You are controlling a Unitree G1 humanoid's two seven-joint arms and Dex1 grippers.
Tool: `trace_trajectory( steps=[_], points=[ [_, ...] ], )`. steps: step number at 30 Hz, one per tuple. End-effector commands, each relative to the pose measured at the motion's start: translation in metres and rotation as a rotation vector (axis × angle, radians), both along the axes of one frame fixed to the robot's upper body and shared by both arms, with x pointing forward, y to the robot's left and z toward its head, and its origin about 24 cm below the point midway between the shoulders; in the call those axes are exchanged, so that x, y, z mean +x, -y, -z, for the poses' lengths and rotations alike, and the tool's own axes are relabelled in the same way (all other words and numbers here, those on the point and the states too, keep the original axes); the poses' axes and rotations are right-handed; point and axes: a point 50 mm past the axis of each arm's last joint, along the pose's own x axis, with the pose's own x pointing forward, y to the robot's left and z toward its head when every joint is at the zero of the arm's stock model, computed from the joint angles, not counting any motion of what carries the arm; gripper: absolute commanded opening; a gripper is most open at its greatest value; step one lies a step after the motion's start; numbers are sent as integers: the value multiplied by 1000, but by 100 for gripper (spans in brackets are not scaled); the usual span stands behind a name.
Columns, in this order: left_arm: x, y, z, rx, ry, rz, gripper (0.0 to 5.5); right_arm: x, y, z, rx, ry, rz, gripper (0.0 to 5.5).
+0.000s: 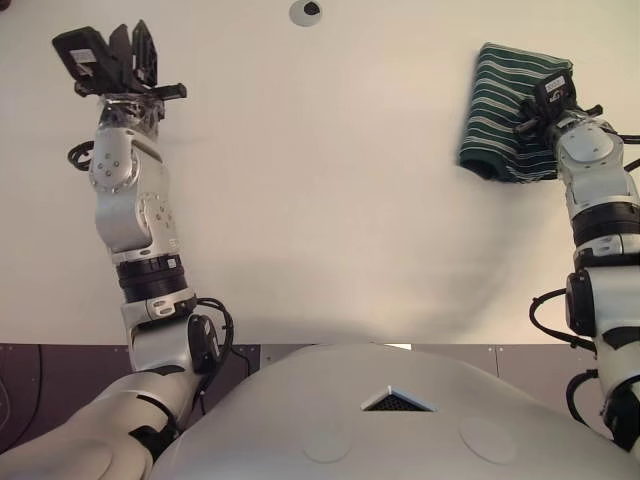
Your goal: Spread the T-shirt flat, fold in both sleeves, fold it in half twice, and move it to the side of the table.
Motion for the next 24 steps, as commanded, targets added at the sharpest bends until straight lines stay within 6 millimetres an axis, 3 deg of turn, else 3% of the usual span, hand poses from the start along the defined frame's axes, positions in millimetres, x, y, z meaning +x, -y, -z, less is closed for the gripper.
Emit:
trace_trajectory(
  steps=[1,3,5,7,10,13,18,24],
  points=[
    [5,3,1,40,-9,44,116,28,-33,-58,-76,465,-112,117],
    [0,5,7,51,-28,60,116,27,-50,-79,13,637,-163,117],
    [-10,10,17,58,-63,86,116,15,-72,-82,159,696,-221,117],
    [-21,17,27,74,-92,107,116,-2,-84,-68,329,649,-195,117],
    [-34,29,38,88,-119,130,116,-36,-92,-30,513,502,-93,117],
    [-43,43,48,110,-138,150,116,-66,-94,-1,544,378,-32,117],
    [-54,60,62,118,-162,171,116,-59,-102,-2,558,336,-49,117],
    [-44,57,62,138,-143,167,116,-51,-124,-2,563,337,-106,117]
  ],
)
